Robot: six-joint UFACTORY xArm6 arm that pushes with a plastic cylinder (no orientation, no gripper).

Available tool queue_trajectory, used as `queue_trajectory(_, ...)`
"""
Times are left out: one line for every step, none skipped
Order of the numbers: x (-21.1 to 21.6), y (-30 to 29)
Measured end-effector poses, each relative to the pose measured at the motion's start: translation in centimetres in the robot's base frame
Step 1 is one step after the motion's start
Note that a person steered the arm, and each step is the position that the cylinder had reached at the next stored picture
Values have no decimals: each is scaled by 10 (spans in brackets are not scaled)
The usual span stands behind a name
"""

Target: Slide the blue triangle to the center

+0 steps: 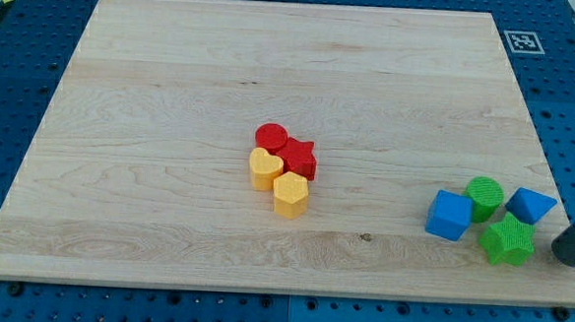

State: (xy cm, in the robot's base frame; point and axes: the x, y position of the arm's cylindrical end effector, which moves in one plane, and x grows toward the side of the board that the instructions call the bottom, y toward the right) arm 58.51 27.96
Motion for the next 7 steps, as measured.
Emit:
queue_trajectory(1,1)
queue_trajectory(-18,1)
queue_trajectory(-42,-11)
queue_trajectory(-44,-15)
queue_trajectory(-44,-15)
queue_trajectory(-44,-18)
queue_trajectory(-43,-20)
